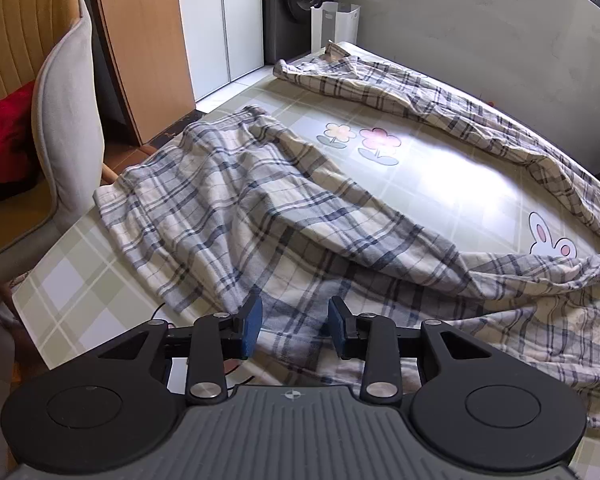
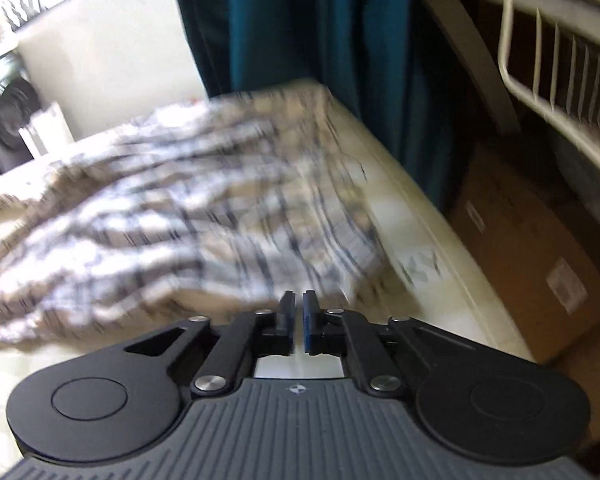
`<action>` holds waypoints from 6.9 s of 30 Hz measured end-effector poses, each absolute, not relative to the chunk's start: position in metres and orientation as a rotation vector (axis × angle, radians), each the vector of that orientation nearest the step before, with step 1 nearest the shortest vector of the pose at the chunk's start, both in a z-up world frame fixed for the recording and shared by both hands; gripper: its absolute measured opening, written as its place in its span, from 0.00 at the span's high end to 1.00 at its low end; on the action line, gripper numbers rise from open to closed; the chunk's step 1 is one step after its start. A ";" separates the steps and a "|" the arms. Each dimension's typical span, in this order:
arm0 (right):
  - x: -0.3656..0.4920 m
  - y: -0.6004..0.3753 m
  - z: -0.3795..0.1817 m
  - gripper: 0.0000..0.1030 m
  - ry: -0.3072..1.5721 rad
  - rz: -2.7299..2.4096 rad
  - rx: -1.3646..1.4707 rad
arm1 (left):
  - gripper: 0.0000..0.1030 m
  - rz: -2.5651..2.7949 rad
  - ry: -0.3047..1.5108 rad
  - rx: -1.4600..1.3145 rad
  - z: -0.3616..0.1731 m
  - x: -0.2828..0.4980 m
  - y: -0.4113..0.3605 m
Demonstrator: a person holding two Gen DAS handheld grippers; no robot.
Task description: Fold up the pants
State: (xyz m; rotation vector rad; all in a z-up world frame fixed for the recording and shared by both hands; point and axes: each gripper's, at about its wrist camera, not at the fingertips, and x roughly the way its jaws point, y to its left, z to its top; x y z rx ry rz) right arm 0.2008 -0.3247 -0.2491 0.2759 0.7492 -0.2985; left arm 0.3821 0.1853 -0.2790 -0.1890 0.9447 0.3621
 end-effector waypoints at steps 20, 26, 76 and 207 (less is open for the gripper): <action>0.267 -0.303 -0.273 0.83 0.884 -0.277 0.231 | 0.48 0.366 0.923 -0.152 -0.292 0.415 0.186; 0.239 -0.307 -0.270 0.83 0.903 -0.329 0.260 | 0.48 0.374 0.927 -0.134 -0.290 0.395 0.189; 0.303 -0.277 -0.252 0.73 0.818 -0.271 0.333 | 0.99 0.537 0.847 -0.313 -0.288 0.499 0.303; 0.447 -0.359 -0.236 0.49 0.742 -0.147 0.172 | 0.88 -0.177 0.801 0.257 -0.307 0.730 -0.088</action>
